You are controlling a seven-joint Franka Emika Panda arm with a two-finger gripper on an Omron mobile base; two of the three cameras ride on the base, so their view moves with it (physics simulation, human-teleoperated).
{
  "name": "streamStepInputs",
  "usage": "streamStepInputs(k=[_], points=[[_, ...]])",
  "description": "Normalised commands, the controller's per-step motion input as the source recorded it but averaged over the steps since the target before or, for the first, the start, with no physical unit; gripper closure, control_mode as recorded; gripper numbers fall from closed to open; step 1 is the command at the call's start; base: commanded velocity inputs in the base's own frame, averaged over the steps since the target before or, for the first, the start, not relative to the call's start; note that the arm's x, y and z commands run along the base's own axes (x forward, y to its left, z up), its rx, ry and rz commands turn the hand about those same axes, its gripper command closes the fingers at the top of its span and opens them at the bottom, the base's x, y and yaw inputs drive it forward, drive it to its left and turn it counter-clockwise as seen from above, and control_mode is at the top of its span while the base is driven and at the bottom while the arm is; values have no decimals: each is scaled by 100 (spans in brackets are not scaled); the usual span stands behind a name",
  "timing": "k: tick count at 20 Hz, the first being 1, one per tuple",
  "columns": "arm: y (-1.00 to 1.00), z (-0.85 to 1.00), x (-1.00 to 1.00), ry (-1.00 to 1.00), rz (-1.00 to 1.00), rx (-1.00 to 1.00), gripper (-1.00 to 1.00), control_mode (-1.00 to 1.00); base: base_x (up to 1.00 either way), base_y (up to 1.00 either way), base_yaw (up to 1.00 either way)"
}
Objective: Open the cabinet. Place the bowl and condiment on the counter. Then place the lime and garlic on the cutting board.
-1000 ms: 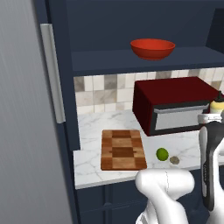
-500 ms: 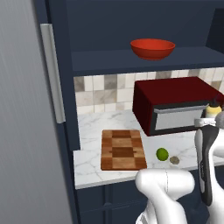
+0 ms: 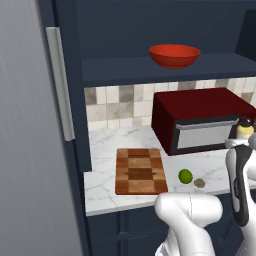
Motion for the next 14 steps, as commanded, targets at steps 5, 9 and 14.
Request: streamStepInputs(k=[5,9,14], points=[[-41,-23,20,0,5,0,100,-100,0,0,0],[-30,-19,20,0,5,0,100,-100,0,0,0],[-34,-23,10,1,6,0,100,-100,0,0,0]])
